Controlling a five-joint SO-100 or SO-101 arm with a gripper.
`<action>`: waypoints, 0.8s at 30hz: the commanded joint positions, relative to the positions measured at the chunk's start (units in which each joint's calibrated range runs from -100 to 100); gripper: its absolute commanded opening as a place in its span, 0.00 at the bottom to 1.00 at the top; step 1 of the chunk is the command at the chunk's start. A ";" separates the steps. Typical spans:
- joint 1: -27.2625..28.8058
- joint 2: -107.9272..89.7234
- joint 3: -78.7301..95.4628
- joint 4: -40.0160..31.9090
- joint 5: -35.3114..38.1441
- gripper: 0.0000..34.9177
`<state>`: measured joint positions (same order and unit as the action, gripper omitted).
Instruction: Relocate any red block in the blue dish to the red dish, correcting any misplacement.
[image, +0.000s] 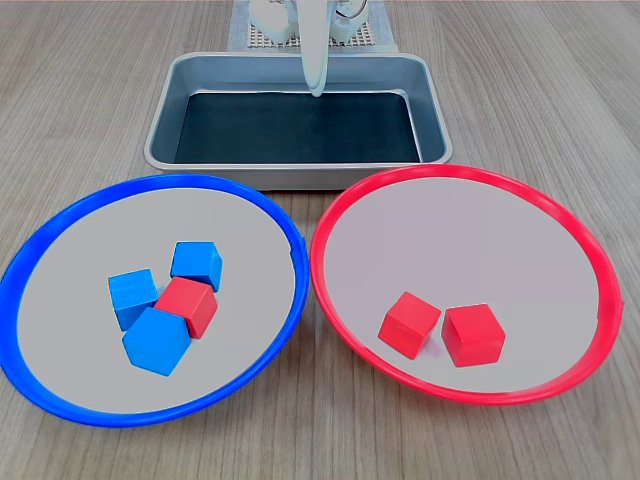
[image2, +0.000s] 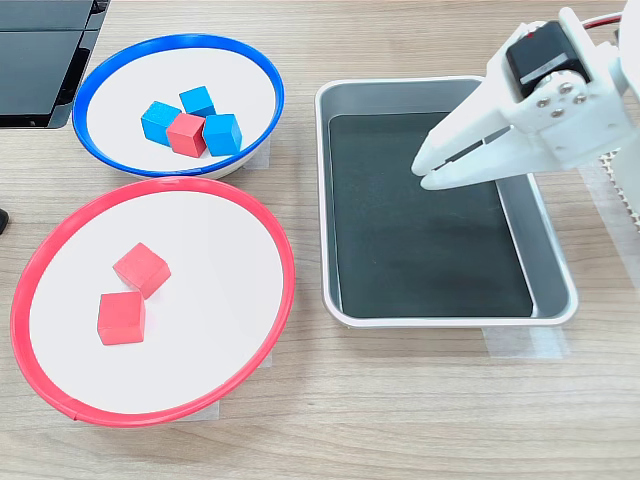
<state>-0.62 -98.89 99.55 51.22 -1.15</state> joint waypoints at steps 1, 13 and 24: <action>0.20 -0.08 -0.27 -0.91 0.10 0.01; 0.29 23.45 -24.49 -1.90 8.99 0.01; 3.87 65.33 -63.72 -1.90 28.42 0.01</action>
<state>1.68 -44.25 47.28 50.00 22.10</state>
